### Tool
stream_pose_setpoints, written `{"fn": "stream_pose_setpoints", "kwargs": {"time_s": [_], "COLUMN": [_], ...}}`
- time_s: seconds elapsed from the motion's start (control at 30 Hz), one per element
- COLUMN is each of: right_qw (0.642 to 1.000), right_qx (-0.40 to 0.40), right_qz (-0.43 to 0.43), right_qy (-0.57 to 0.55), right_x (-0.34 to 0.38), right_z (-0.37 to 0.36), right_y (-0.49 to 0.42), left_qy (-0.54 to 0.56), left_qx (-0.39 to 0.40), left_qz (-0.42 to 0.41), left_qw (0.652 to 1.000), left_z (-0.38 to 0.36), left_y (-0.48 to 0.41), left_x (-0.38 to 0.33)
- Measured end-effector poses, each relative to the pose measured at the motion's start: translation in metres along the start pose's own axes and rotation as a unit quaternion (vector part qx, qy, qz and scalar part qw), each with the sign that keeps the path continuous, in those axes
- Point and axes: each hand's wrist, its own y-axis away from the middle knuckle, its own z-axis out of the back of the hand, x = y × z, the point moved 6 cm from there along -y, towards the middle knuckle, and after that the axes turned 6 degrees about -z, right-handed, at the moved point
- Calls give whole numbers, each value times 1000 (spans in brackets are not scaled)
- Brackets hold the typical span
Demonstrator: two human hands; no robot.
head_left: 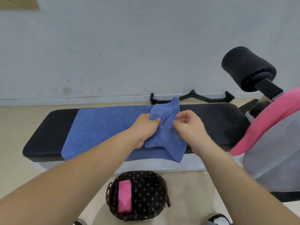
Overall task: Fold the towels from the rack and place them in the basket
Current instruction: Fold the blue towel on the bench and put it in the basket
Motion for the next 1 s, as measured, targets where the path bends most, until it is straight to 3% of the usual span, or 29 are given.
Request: {"fn": "stream_pose_setpoints", "kwargs": {"time_s": [0.17,0.4,0.47,0.57,0.63,0.8,1.0], "right_qw": [988,968,954,899,872,907,918], "right_qx": [70,-39,-38,12,32,-5,-84], "right_qz": [70,174,172,112,75,45,141], "right_qy": [120,177,241,423,482,419,361], "right_x": [14,54,59,56,52,54,97], "right_z": [-76,-120,-135,-157,-162,-158,-143], "right_y": [2,-17,-42,-86,-107,-126,-95], "left_qy": [40,22,-14,-24,-15,-7,6], "left_qx": [-31,5,3,-16,-17,-24,-25], "left_qz": [13,51,37,24,23,14,-7], "left_qw": [999,998,999,999,999,1000,1000], "left_z": [81,119,123,132,132,132,135], "left_y": [32,30,24,17,15,10,20], "left_x": [37,74,74,79,80,80,77]}}
